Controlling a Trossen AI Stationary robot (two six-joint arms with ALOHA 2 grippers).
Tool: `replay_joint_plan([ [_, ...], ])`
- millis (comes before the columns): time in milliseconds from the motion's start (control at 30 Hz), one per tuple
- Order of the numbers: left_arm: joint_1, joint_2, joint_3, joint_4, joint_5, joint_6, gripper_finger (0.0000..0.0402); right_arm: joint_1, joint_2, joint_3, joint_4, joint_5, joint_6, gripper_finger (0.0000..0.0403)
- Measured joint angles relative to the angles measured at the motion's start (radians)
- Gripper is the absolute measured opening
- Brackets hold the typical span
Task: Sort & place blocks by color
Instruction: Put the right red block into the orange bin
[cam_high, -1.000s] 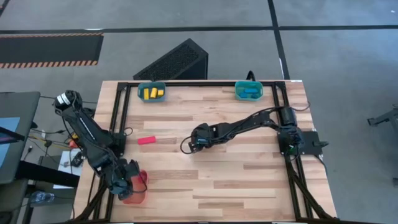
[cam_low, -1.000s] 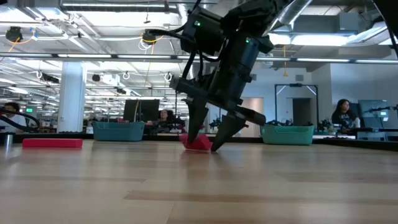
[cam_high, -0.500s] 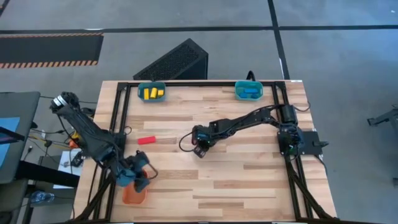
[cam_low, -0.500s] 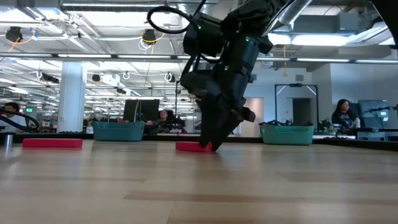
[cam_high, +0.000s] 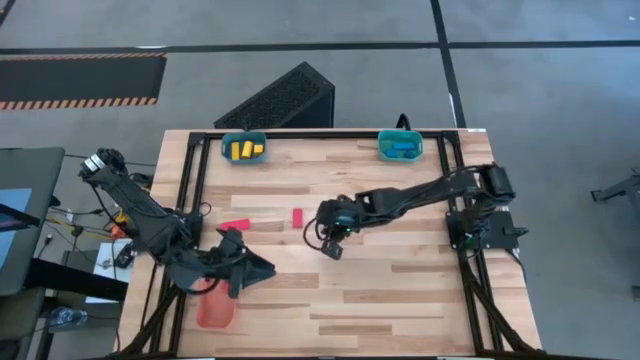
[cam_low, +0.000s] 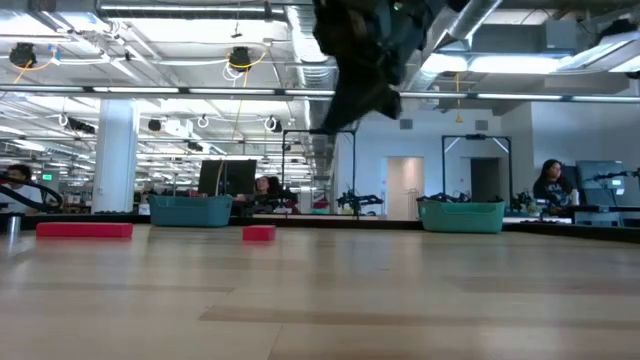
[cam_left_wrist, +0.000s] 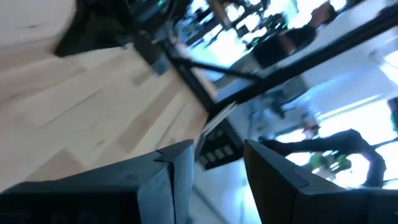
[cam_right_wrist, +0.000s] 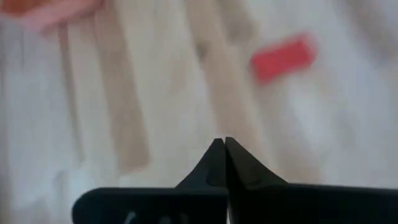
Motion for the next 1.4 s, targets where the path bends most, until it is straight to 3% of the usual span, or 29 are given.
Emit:
replay_joint_plan([
  [133,0.000,0.000,0.000,0.143,-0.043,0.052,0.0124,-0.011,0.019,0.000,0.183,0.170,-0.167,0.0021],
  [200,0.001,0.000,0.000,0.219,-0.112,0.081,0.0124,-0.054,0.093,0.012,0.409,0.135,-0.242,0.0052],
  [267,0.013,-0.007,0.000,0.265,-0.180,0.080,0.0123,-0.099,0.195,0.080,0.487,0.056,-0.265,0.0091],
  [433,0.027,-0.044,0.000,0.317,-0.187,0.064,0.0123,-0.151,0.383,0.342,0.207,-0.030,-0.363,0.0206],
  [600,0.040,-0.044,0.000,0.317,-0.203,0.149,0.0123,-0.150,0.495,0.503,-0.111,-0.011,-0.504,0.0319],
  [733,0.102,-0.047,0.000,0.295,-0.147,0.148,0.0123,-0.145,0.538,0.566,-0.212,0.039,-0.513,0.0389],
  [867,0.153,-0.051,0.000,0.296,-0.032,0.140,0.0123,-0.147,0.580,0.574,-0.217,0.052,-0.535,0.0380],
  [1100,0.213,-0.059,-0.001,0.243,0.065,0.138,0.0123,-0.148,0.616,0.581,-0.238,0.046,-0.462,0.0369],
  [1333,0.278,-0.131,-0.001,0.077,0.067,0.104,0.0123,-0.148,0.601,0.576,-0.220,0.015,-0.456,0.0267],
  [1400,0.291,-0.163,-0.001,0.033,0.063,0.092,0.0123,-0.153,0.592,0.573,-0.215,0.011,-0.460,0.0263],
])
